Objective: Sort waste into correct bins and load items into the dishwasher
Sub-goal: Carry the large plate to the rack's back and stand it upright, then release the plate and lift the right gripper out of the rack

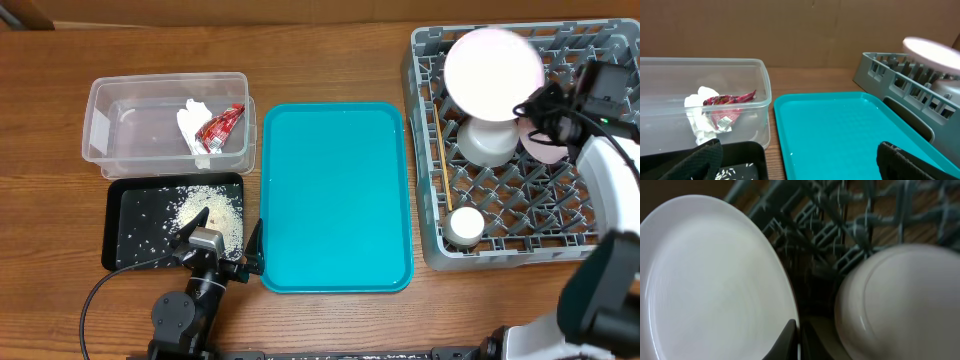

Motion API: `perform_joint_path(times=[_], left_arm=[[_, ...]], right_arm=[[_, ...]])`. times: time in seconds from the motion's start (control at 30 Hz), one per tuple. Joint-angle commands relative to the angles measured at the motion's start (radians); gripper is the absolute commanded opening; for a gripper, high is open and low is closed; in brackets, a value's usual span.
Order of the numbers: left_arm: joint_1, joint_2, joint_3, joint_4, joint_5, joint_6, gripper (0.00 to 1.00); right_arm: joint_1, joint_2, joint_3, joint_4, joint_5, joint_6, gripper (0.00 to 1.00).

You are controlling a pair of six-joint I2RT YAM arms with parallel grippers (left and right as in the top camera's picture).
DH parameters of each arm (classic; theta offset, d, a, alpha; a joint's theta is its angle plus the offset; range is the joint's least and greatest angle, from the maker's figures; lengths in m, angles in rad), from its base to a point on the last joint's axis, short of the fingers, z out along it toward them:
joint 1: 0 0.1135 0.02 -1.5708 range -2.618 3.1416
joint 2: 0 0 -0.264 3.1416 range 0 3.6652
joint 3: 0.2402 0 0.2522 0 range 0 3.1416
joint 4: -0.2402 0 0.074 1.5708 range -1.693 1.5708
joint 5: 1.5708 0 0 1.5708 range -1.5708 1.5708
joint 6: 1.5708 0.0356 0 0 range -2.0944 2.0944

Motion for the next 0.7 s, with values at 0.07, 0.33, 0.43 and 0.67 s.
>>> perform_joint_path(times=[0.07,0.33,0.43,0.67], left_arm=[[0.005,-0.009,-0.004,0.0,0.014,-0.007,1.0],[0.005,-0.009,-0.004,0.0,0.014,-0.007,1.0],[0.005,-0.009,-0.004,0.0,0.014,-0.007,1.0],[0.005,-0.009,-0.004,0.0,0.014,-0.007,1.0]], right_arm=[[0.093,-0.172,0.027,0.01,0.426,-0.23,0.04],[0.349,-0.14,0.025,0.163,0.959,-0.571,0.04],[0.393,-0.092,0.025,0.263,1.055,-0.653,0.04],[0.404,0.051,0.025,0.391,1.181,-0.803,0.04]])
